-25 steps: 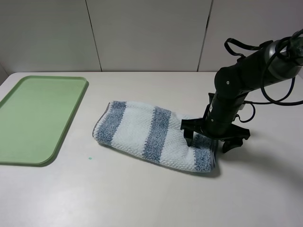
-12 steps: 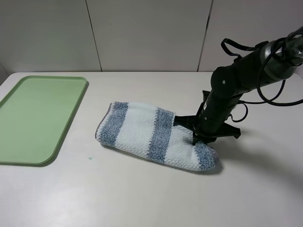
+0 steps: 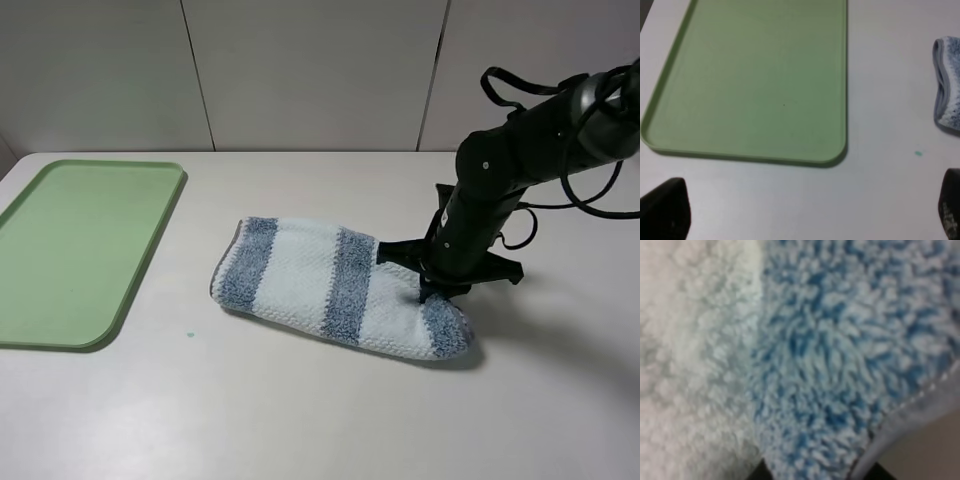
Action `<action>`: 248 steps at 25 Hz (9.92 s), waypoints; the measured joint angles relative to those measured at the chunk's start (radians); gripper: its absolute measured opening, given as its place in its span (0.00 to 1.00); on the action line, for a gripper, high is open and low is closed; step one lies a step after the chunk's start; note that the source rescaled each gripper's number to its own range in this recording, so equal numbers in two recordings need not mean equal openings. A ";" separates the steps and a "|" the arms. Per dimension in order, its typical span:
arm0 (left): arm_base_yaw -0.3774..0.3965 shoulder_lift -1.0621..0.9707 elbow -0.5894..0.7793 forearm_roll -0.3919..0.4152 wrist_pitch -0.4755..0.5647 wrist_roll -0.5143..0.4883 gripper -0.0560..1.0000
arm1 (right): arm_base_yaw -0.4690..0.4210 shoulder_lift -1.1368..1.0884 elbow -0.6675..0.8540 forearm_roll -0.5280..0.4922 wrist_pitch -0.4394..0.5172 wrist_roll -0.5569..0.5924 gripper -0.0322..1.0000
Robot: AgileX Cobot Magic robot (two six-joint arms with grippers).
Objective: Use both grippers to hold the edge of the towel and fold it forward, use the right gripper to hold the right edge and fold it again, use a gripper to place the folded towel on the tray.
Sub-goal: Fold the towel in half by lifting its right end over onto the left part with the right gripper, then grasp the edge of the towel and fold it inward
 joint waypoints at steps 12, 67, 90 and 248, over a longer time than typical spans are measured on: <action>0.000 0.000 0.000 0.000 0.000 0.000 1.00 | -0.096 -0.192 0.000 -0.107 0.204 -0.027 0.12; 0.000 0.000 0.000 0.000 0.000 0.000 1.00 | -0.016 -0.112 -0.211 -0.134 0.355 -0.082 0.12; 0.000 0.000 0.000 0.000 0.000 0.000 1.00 | 0.084 -0.112 -0.247 -0.133 0.334 -0.057 0.12; -0.406 1.224 -0.315 -0.353 -0.450 0.163 1.00 | -0.469 -1.916 0.462 0.006 0.466 -0.723 1.00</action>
